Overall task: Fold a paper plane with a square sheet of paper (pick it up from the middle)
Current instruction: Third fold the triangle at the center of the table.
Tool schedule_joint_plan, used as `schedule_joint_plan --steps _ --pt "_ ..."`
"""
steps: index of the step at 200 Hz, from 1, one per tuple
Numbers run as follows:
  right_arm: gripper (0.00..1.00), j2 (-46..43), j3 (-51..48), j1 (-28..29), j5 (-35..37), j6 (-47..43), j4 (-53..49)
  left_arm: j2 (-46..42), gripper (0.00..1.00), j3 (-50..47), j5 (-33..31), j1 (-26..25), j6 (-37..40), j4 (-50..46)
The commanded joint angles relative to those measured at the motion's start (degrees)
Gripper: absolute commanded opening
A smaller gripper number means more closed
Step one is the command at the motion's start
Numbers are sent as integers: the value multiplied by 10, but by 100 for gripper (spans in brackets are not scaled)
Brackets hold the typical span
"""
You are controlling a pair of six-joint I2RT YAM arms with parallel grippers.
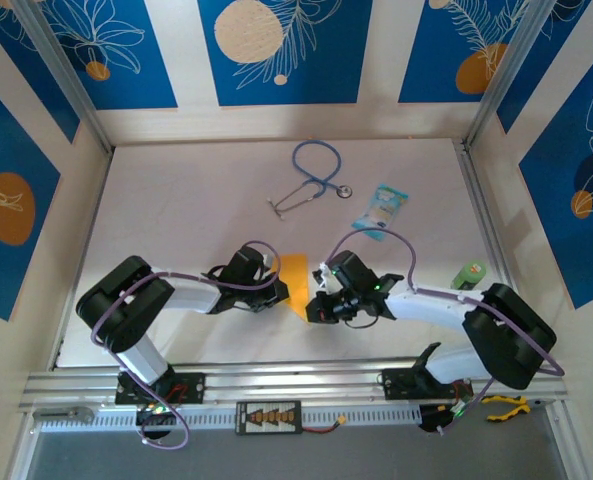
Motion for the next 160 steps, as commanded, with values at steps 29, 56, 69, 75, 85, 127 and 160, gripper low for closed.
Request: schedule_joint_plan --steps 29,56,69,75,85,127,160 --pt "3 108 86 -6 -9 3 -21 19 0 -9 -19 -4 2 -25" --pt "3 159 107 -6 6 13 -16 17 0 -9 -20 -4 2 -25" --pt "4 179 110 -2 24 6 -39 18 0 -9 -21 -4 1 -25" --pt "3 182 108 1 31 3 -47 17 0 -9 -20 -4 1 -25" --pt "3 181 91 4 34 4 -46 17 0 -10 -21 -4 1 -24" --pt "3 121 11 2 32 27 -16 14 0 -8 -37 -4 4 -44" --pt "4 73 -21 1 40 30 -31 16 0 -9 -33 -4 -2 -28"
